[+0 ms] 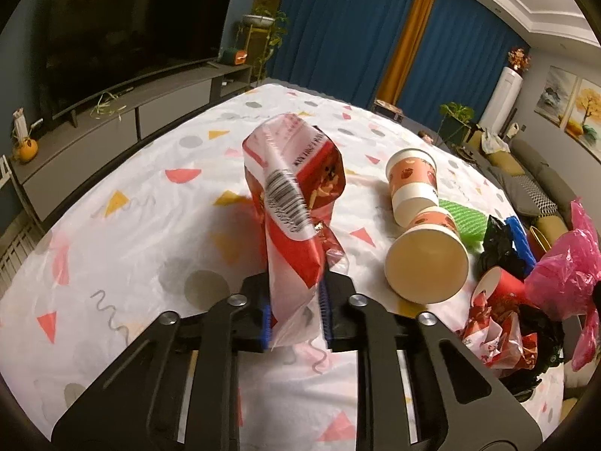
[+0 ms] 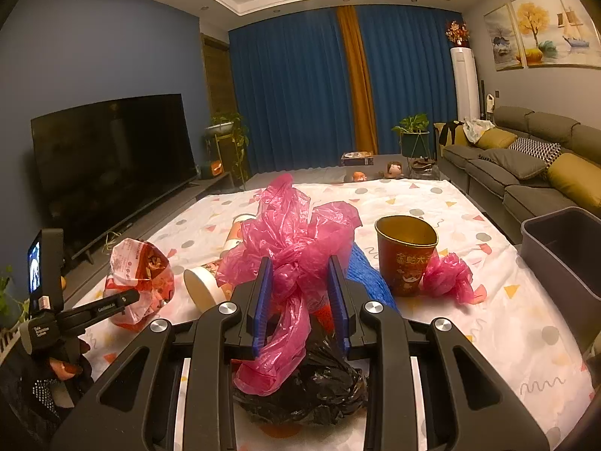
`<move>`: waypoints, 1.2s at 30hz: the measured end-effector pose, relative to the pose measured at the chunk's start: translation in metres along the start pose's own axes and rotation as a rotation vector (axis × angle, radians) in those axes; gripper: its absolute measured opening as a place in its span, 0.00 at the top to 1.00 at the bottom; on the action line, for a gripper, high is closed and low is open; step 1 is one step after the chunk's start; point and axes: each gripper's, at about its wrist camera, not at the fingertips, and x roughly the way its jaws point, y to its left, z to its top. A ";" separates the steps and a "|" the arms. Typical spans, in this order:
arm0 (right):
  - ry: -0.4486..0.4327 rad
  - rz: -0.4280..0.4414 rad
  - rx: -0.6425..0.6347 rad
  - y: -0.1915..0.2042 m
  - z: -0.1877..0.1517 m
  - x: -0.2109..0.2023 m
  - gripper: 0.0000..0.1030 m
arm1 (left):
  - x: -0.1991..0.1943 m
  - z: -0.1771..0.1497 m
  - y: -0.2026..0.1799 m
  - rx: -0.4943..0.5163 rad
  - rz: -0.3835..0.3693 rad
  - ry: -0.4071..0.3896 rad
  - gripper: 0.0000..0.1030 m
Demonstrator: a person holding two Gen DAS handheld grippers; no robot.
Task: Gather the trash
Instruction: 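Grasp the red-and-white snack bag with the left gripper, then carry both bags over the grey bin with both grippers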
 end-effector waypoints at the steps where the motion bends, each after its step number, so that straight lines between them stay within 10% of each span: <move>1: -0.001 0.000 -0.001 -0.001 0.000 -0.001 0.71 | -0.003 0.000 -0.002 0.005 0.000 -0.009 0.85; 18: -0.090 -0.024 0.018 -0.025 0.004 -0.055 0.71 | -0.101 -0.001 -0.060 0.126 -0.117 -0.209 0.89; 36: -0.145 -0.212 0.067 -0.096 -0.005 -0.108 0.71 | -0.115 -0.040 -0.199 0.377 -0.354 -0.215 0.89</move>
